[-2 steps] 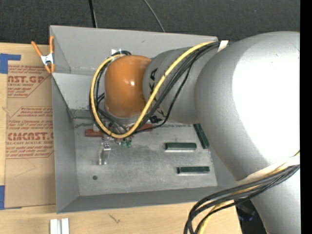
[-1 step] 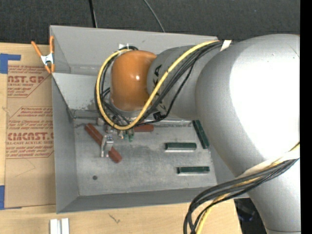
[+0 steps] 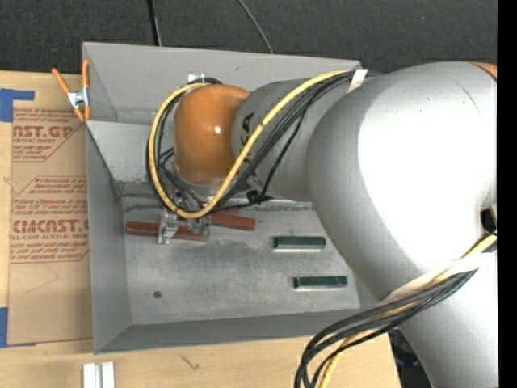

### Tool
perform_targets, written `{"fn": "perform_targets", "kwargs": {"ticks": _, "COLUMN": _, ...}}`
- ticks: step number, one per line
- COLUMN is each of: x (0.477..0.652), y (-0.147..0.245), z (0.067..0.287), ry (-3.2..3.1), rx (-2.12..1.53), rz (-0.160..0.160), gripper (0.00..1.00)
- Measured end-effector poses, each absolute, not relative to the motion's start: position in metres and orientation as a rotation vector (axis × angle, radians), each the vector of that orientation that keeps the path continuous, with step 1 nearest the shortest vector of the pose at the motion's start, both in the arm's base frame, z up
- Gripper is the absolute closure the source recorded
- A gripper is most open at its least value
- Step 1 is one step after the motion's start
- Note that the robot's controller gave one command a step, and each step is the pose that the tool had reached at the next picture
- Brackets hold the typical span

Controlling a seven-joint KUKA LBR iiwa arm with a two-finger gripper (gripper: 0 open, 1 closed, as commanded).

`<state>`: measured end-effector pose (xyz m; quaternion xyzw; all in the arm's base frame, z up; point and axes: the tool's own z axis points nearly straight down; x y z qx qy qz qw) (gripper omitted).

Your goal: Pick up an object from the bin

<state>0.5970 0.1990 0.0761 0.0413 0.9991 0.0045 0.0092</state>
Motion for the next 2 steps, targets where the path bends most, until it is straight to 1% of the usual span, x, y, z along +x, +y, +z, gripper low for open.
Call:
{"fn": "perform_targets", "kwargs": {"ticks": 1, "x": 0.597, "y": 0.199, "z": 0.076, "ry": 3.121, "rx": 0.130, "rz": 0.014, "gripper": 1.00}}
{"fn": "perform_targets", "kwargs": {"ticks": 2, "x": 0.562, "y": 0.197, "z": 0.243, "ry": 3.134, "rx": 0.173, "rz": 0.003, "gripper": 1.00}}
